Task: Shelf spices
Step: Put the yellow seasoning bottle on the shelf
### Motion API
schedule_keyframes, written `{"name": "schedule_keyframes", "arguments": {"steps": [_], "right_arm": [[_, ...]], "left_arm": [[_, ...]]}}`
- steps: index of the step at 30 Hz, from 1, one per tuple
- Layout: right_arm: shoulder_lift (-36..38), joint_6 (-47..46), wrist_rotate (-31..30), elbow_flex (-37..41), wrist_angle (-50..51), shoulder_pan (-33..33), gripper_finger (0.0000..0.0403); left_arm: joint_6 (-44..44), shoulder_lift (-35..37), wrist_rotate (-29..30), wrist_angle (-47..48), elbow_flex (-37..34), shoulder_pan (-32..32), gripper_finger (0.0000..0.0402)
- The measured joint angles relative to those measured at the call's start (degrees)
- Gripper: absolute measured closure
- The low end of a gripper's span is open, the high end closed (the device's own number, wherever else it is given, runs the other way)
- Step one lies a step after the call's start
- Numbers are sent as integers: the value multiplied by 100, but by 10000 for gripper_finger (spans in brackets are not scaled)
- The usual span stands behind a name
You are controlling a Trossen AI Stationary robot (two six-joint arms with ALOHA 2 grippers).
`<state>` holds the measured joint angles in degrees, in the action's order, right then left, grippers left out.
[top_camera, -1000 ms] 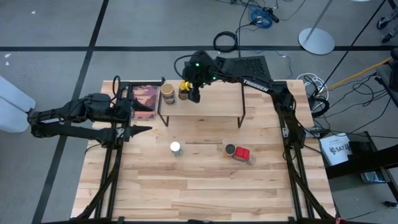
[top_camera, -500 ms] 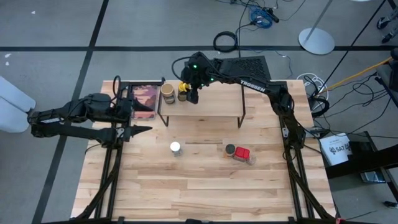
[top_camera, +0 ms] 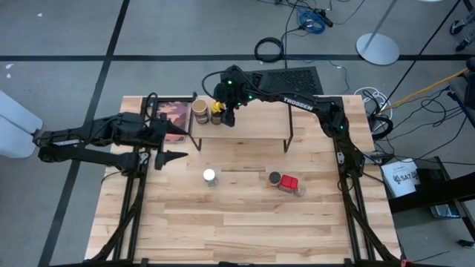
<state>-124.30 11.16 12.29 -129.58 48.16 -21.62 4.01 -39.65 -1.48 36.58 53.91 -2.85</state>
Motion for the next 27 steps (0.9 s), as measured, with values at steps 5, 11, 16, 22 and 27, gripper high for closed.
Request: {"name": "schedule_keyframes", "arguments": {"steps": [5, 11, 16, 22, 27], "right_arm": [[-29, 22, -5, 0, -42, -3, 167], [-38, 49, -29, 0, -24, -5, 139], [-38, 170, -52, 0, -68, -5, 131], [-29, 278, -52, 0, -169, -5, 131], [15, 348, -85, 0, -161, -5, 131]], "left_arm": [[-14, -2, 0, -7, 0, 0, 24], [-24, -1, 0, -7, 0, 0, 24], [-22, -3, 0, -7, 0, 0, 24], [7, -3, 0, -5, 0, 0, 24], [59, -8, 0, -4, 0, 0, 24]]}}
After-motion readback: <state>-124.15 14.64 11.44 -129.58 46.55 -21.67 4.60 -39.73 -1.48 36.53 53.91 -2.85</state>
